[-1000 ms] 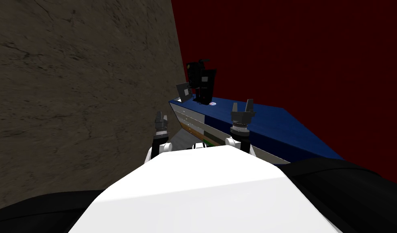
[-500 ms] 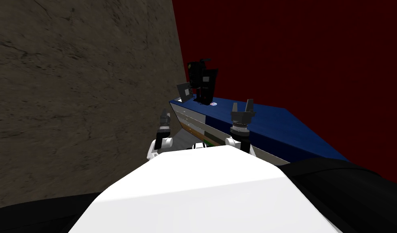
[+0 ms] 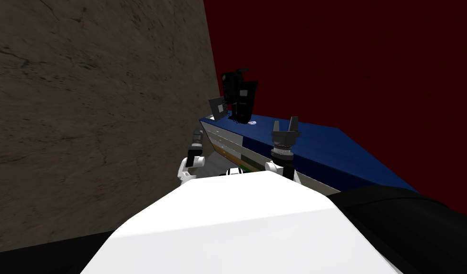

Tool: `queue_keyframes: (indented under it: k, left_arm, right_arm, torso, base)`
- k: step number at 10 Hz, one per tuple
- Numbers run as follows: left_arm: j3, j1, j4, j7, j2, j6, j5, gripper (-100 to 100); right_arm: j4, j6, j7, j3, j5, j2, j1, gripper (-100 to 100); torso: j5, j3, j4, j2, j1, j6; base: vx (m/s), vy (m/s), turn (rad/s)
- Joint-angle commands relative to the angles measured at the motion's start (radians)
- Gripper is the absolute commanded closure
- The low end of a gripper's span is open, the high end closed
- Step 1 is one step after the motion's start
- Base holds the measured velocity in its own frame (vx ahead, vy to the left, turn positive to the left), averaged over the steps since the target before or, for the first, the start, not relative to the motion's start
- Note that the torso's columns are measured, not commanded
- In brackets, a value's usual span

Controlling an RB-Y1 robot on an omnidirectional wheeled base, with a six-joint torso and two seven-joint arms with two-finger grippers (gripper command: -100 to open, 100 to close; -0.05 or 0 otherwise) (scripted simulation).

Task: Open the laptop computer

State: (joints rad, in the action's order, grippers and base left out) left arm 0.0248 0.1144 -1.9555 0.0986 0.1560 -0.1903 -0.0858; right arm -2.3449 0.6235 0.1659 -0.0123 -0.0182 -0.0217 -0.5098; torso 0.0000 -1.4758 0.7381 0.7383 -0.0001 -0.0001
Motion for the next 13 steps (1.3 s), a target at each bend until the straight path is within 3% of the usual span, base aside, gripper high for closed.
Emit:
queue_keyframes:
  k: [1, 8, 13]
  left_arm:
    - [0.003, -0.088, 0.074, 0.004, 0.004, 0.05, -0.025, -100]
    - [0.006, -0.265, 0.186, 0.011, 0.005, 0.133, -0.062, -100]
    - [0.009, -0.407, 0.308, 0.018, 0.008, 0.222, -0.101, -100]
  right_arm:
    - [0.0, 0.0, 0.0, 0.0, 0.0, 0.0, 0.0, 0]
    - [0.0, 0.0, 0.0, 0.0, 0.0, 0.0, 0.0, 0]
    - [0.0, 0.0, 0.0, 0.0, 0.0, 0.0, 0.0, 0]
  torso:
    - [0.0, 0.0, 0.0, -0.001, 0.0, 0.0]
    - [0.0, 0.0, 0.0, 0.0, 0.0, 0.0]
    - [0.0, 0.0, 0.0, 0.0, 0.0, 0.0]
  base:
    - [0.017, 0.023, 0.004]
    - [0.015, 0.016, 0.002]
    - [0.016, 0.016, 0.003]
